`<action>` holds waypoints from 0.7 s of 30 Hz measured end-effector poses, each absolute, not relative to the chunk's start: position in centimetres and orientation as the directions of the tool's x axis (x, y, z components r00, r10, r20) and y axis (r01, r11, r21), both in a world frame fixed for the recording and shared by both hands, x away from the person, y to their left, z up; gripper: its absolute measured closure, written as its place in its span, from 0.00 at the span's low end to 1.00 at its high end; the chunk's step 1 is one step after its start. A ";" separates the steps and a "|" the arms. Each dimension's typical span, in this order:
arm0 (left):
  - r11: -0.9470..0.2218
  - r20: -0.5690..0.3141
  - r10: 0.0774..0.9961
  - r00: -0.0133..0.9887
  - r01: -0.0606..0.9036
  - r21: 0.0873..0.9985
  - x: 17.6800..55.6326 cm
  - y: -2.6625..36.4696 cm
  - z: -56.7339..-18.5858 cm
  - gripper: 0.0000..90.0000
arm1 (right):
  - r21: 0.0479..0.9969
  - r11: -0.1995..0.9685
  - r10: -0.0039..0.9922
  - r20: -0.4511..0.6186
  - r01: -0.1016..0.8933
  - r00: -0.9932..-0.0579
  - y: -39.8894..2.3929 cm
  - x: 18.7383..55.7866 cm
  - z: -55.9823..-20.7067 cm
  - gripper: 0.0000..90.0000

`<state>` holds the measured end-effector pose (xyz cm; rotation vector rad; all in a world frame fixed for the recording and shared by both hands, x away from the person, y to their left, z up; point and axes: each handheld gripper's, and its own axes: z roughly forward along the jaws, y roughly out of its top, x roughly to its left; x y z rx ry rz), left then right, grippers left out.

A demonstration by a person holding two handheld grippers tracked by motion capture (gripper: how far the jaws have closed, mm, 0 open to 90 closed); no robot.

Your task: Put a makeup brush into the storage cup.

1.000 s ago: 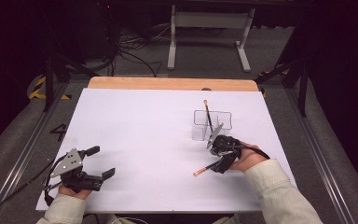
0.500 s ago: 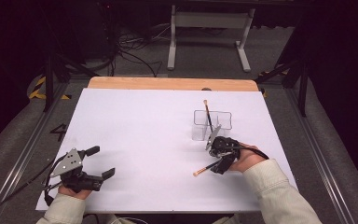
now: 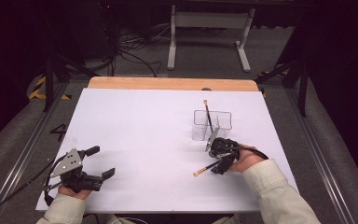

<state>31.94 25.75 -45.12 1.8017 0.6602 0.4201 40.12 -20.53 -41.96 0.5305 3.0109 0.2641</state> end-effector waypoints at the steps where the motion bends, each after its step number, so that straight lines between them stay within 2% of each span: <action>1: -0.227 -0.039 0.624 0.781 0.229 0.947 31.9 25.7 -45.1 0.01 | 0.179 0.926 0.344 -0.042 0.332 -0.938 -20.5 40.1 -42.0 0.35; 15: -0.229 -0.039 0.625 0.780 0.230 0.946 31.9 25.7 -45.1 0.01 | 0.158 0.933 0.334 -0.038 0.324 -0.942 -20.5 40.1 -42.2 0.44; 21: -0.229 -0.039 0.626 0.779 0.231 0.946 31.9 25.7 -45.1 0.01 | 0.158 0.933 0.332 -0.026 0.324 -0.943 -20.5 40.0 -42.1 0.53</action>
